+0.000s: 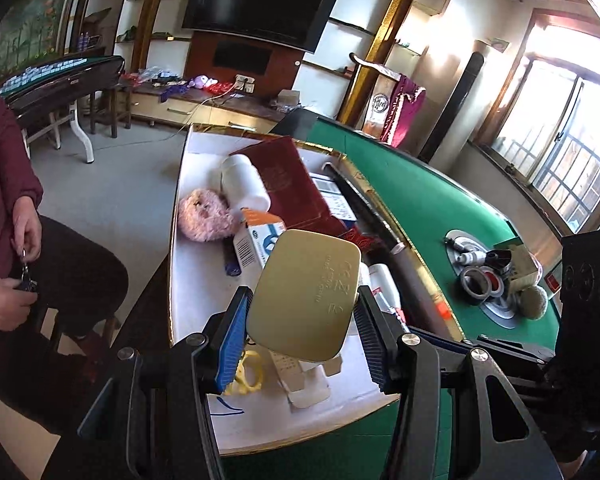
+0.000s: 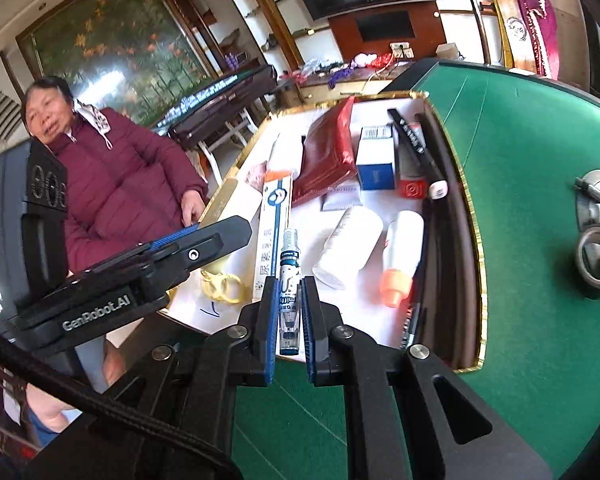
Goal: Organize objects
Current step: 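Carry the yellow keychain and clear spray bottle over the tray with both grippers, then open the right gripper to drop the spray bottle while the left releases the keychain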
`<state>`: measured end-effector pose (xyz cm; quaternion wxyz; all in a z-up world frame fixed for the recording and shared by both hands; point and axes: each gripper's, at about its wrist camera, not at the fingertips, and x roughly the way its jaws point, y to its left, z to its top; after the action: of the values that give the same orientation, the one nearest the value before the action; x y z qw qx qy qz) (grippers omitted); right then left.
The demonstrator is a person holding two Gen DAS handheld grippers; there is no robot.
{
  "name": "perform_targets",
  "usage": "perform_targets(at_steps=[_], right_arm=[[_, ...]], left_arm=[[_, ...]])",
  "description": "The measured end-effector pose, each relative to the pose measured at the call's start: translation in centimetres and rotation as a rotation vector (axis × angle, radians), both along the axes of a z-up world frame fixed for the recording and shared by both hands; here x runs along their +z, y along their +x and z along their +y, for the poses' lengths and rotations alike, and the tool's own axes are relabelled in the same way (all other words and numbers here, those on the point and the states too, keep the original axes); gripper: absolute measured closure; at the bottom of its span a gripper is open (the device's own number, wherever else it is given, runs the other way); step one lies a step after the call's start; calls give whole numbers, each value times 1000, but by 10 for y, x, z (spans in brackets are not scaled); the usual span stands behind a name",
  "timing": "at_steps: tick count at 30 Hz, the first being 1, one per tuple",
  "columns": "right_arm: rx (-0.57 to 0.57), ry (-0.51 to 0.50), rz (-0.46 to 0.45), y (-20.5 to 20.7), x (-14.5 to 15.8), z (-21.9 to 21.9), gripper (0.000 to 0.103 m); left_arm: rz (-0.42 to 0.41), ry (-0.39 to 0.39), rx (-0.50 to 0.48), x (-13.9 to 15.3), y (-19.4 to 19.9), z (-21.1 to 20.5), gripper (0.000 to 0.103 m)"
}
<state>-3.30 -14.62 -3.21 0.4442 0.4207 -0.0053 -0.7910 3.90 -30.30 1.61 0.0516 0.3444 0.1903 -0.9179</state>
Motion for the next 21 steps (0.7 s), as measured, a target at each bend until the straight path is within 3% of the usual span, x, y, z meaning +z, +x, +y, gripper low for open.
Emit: perform_targets(at_steps=[12,21], right_arm=[[16,67,-41,-9,-22,-16,94],[19,90,-13,-6,-25,-22,94]], left_arm=[[-42,-16,11,-14,-1,-4,57],[-58,-36,14,-17,-2,-4,57]])
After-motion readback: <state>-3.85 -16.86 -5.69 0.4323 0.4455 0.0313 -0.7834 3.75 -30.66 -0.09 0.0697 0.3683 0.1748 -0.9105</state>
